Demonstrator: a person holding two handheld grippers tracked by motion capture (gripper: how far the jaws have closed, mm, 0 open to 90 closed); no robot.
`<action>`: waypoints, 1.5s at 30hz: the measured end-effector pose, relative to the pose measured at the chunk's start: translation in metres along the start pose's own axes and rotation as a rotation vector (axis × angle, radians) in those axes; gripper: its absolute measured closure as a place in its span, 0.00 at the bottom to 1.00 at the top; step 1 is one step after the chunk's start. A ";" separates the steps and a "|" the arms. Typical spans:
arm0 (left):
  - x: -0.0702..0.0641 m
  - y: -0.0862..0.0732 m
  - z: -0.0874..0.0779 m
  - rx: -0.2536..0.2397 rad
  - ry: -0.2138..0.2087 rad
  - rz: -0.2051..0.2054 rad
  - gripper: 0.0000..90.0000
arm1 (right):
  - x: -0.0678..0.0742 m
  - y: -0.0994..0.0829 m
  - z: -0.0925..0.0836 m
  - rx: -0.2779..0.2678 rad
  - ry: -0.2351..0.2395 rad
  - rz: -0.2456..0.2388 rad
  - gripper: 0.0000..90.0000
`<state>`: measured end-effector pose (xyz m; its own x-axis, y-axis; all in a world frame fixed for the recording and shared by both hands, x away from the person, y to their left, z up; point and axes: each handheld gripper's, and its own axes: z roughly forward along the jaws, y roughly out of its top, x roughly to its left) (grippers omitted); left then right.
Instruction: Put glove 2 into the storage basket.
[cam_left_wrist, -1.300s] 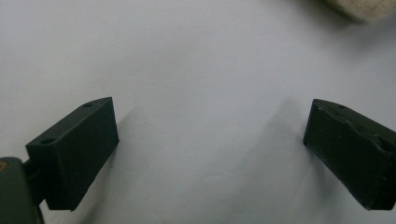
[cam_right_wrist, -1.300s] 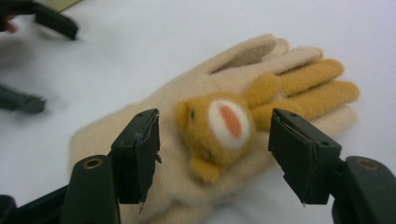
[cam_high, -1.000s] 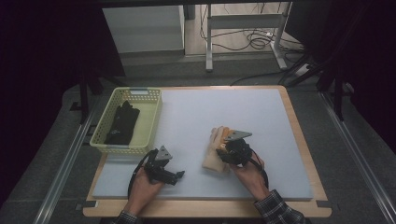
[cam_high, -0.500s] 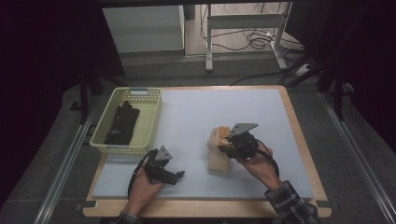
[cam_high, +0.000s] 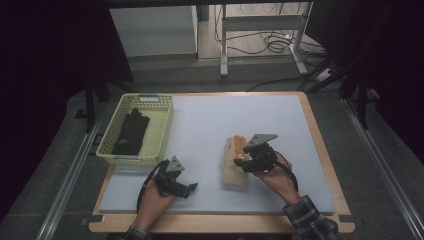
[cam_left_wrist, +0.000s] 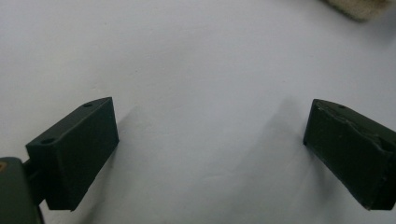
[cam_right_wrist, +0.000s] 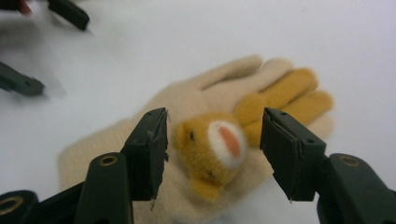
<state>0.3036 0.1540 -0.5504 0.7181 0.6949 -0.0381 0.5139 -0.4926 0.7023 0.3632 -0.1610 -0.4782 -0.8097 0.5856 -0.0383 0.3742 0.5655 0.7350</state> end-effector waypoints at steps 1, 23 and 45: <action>0.000 0.000 0.000 -0.001 0.000 -0.001 0.04 | -0.001 0.001 -0.004 -0.009 -0.003 0.001 0.45; 0.000 0.000 0.000 0.001 -0.001 -0.001 0.04 | 0.003 -0.064 -0.009 0.026 0.087 0.029 0.93; 0.000 0.000 0.000 0.001 -0.001 0.000 0.04 | 0.023 -0.057 0.014 0.020 0.124 0.016 0.93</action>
<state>0.3036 0.1540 -0.5504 0.7182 0.6948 -0.0389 0.5148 -0.4928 0.7015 0.3299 -0.1715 -0.5304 -0.8527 0.5192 0.0582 0.3954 0.5685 0.7214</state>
